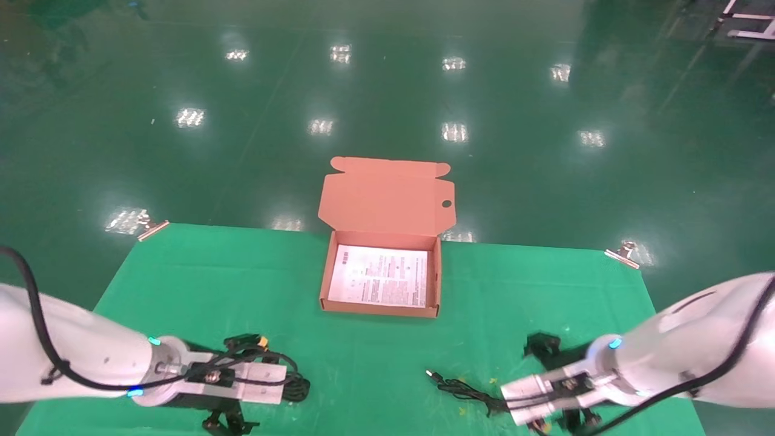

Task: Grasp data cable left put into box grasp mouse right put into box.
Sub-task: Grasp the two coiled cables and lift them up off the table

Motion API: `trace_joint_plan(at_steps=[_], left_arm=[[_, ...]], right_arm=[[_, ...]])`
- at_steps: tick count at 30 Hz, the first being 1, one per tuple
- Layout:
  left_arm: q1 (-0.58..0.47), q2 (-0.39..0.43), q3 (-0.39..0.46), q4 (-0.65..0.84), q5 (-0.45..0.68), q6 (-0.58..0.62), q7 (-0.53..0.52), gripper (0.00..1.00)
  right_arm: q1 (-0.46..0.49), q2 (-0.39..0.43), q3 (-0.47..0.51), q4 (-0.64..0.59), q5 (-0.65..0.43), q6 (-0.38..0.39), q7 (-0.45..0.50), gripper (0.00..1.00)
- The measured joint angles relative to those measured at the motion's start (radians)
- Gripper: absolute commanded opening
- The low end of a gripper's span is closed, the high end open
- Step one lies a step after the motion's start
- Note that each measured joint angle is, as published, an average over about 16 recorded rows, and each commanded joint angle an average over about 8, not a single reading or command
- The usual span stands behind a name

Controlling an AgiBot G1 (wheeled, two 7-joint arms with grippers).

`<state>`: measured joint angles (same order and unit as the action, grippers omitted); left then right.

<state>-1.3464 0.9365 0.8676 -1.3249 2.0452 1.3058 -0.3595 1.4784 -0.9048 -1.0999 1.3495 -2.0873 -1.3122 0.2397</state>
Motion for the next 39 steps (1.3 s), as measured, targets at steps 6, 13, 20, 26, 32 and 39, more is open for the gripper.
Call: trace_joint_plan(at_steps=[6,13,20,26,32,39], left_arm=[[0.027,0.031,0.011,0.056,0.053,-0.044,-0.042,1.0],[0.029,0.072,0.007,0.175,0.062,-0.082,-0.059,1.0],[0.009,0.115,-0.006,0.322,0.041,-0.118,-0.037,1.0],[-0.009,0.143,-0.017,0.428,0.025,-0.147,-0.011,0.92],[-0.02,0.156,-0.024,0.489,0.016,-0.167,0.008,0.17],[-0.024,0.159,-0.026,0.506,0.015,-0.174,0.015,0.0]], right_arm=[[-0.05,-0.037,-0.012,-0.006,-0.127,0.068,0.138,1.0],[-0.093,-0.07,-0.003,-0.038,-0.157,0.113,0.24,1.0],[-0.116,-0.103,0.011,-0.108,-0.134,0.152,0.271,1.0],[-0.127,-0.135,0.018,-0.175,-0.123,0.189,0.273,0.62],[-0.134,-0.154,0.023,-0.217,-0.122,0.217,0.274,0.0],[-0.138,-0.159,0.027,-0.229,-0.121,0.229,0.277,0.0]])
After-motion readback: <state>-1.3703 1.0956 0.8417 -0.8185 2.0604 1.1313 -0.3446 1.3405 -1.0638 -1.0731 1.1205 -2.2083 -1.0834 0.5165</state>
